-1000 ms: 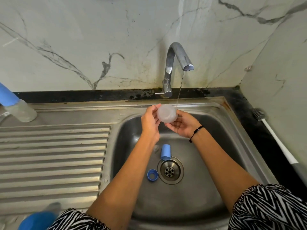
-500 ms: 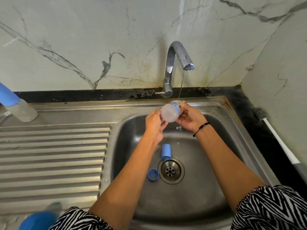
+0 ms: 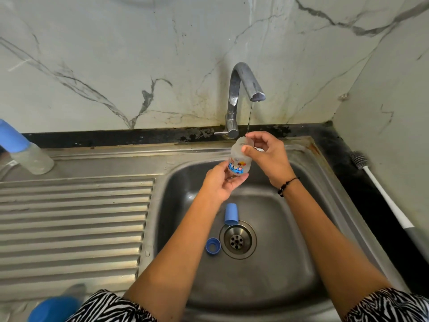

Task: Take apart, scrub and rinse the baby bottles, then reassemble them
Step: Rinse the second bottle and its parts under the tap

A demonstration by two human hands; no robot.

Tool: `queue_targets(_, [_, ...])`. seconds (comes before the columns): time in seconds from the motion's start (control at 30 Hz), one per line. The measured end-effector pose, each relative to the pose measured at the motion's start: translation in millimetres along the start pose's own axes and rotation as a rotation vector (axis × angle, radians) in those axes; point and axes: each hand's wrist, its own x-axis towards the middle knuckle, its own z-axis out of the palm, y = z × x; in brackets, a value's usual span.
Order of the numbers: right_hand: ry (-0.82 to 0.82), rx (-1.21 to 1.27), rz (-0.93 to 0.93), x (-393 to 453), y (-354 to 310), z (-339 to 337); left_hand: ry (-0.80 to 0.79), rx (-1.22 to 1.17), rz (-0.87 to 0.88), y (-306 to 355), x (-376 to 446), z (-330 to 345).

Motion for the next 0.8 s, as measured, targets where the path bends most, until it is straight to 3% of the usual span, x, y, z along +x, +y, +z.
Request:
queue_targets(0.13, [0.034,-0.002,0.110,-10,7,-2,0.105,0.051,0.206,4,-4,2])
queue_targets(0.27, [-0.093,-0.088,0.229,-30,18,-3,0.137,0.121,0.422,7,-13,5])
queue_targets(0.43, [-0.171,-0.103,0.273,-45,17,-3,0.117,0.371,0.575,-1,-35,20])
queue_targets(0.6, [-0.236,-0.201,0.244,-48,3,-5,0.072,0.627,0.692,-9,-56,29])
queue_targets(0.8, [-0.197,-0.328,0.133,-68,-30,-1,0.020,0.785,0.858,-14,-87,18])
